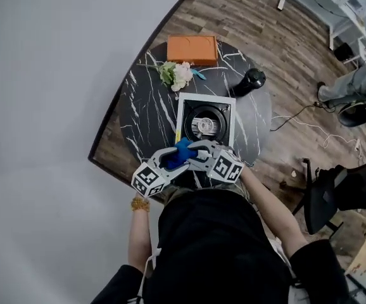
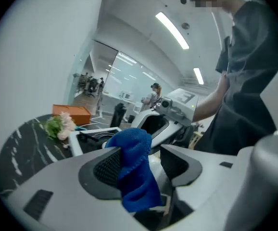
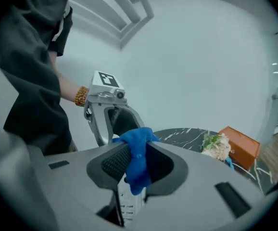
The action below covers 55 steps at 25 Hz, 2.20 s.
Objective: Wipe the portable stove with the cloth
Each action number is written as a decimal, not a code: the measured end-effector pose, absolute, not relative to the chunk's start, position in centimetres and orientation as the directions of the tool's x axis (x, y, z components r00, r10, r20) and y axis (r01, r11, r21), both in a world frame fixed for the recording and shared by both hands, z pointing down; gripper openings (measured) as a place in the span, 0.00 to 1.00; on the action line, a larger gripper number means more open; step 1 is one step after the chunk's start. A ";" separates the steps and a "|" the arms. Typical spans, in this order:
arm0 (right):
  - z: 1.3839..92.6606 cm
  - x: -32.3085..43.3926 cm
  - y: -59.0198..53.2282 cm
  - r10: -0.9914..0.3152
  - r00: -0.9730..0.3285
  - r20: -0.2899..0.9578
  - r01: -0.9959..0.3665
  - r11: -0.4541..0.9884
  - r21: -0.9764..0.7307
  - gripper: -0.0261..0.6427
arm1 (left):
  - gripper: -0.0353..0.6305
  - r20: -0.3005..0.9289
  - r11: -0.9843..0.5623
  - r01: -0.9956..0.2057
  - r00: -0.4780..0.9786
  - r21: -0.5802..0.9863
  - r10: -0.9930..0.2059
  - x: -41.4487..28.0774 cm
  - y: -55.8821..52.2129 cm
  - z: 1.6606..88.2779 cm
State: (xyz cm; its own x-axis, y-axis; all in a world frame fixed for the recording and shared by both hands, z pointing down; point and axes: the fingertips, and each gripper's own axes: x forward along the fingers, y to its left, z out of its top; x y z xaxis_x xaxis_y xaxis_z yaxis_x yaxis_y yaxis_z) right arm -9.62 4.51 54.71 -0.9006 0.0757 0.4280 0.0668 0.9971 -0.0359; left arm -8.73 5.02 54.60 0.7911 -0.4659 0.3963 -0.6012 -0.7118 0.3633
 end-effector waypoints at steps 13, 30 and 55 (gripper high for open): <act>47.2 1.0 4.1 -0.232 -0.971 -0.053 -0.154 0.782 -0.605 0.17 | 0.42 -0.155 -0.786 -0.152 0.941 0.600 -0.300 -1.4 5.8 45.7; 50.2 3.3 2.6 -0.373 -0.927 0.046 -0.294 0.643 -0.708 0.18 | 0.16 0.104 -0.600 -0.585 0.758 0.545 -0.644 -10.3 -3.6 49.7; 52.5 2.3 4.8 -0.333 -0.917 0.220 -0.398 0.712 -0.578 0.17 | 0.14 0.808 -0.614 -0.732 0.535 0.296 -0.248 -9.8 -1.8 67.6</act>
